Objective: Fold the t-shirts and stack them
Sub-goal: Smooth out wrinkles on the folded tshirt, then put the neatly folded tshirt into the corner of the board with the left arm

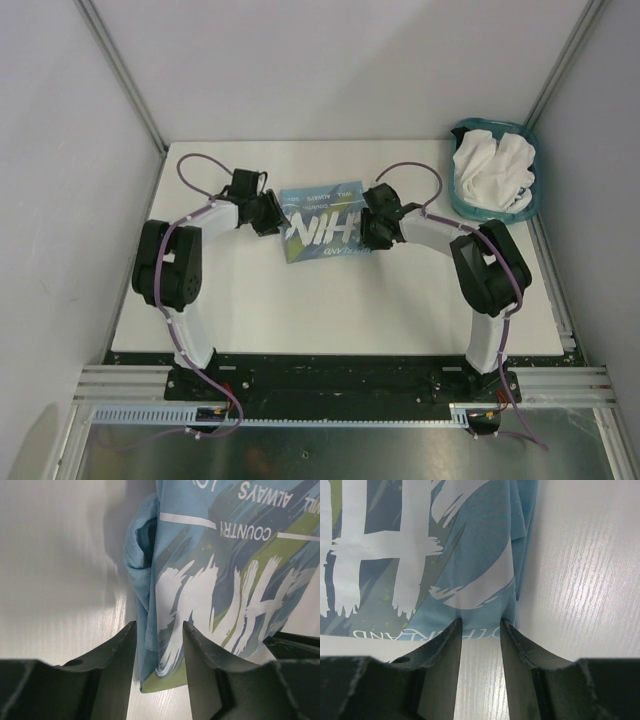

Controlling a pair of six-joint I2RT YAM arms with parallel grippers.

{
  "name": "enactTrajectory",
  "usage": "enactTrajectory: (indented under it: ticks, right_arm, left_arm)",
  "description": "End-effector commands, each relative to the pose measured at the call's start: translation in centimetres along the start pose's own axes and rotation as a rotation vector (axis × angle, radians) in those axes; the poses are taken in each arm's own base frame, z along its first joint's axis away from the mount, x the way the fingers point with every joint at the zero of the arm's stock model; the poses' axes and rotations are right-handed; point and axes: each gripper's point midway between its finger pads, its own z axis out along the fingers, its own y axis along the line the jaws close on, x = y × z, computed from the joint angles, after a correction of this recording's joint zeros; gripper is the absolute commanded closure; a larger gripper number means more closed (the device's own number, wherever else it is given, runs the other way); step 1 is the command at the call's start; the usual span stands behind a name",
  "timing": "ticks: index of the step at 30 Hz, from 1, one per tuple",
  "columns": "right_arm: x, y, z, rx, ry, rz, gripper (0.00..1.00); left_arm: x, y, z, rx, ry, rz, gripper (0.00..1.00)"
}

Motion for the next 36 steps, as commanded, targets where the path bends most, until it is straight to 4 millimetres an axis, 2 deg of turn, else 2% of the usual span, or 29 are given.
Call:
enactTrajectory:
  ticks: [1,7,14,16,21,24,30,36]
  right_arm:
    - [-1.0,0.1,-1.2,-0.004,-0.041,-0.001,0.6]
    - [-1.6,0.6,-2.1,-0.025,-0.06,0.0,0.59]
    - [-2.2,1.3,-2.9,-0.05,-0.078,0.003,0.6]
    - [-2.3,1.4,-3.1,-0.057,-0.084,0.004,0.6]
    - [-2.6,1.8,-3.4,-0.073,-0.095,0.006,0.6]
    - [-2.7,1.8,-3.6,-0.074,-0.095,0.006,0.6]
    - [-2.3,1.8,-4.0,-0.069,-0.086,-0.003,0.61]
    - [-1.4,2.4,-5.6,-0.078,-0.082,-0.013,0.62]
  left_arm:
    - [-1.5,-1.0,0.5,0.03,-0.019,-0.004,0.52]
    - [-2.6,-0.6,2.3,0.013,-0.027,-0.006,0.53]
    - [-2.9,-0.4,4.1,0.008,-0.012,-0.012,0.61]
    - [-2.8,-0.1,4.1,-0.002,-0.015,-0.015,0.67]
    - [-2.5,0.9,3.7,-0.045,-0.032,-0.043,0.92]
    - [-2.4,2.0,2.9,-0.094,-0.064,-0.083,0.99]
    - [-1.9,5.0,-0.4,-0.194,-0.156,-0.238,1.0]
    - [0.5,10.5,-5.5,-0.298,-0.27,-0.472,1.0]
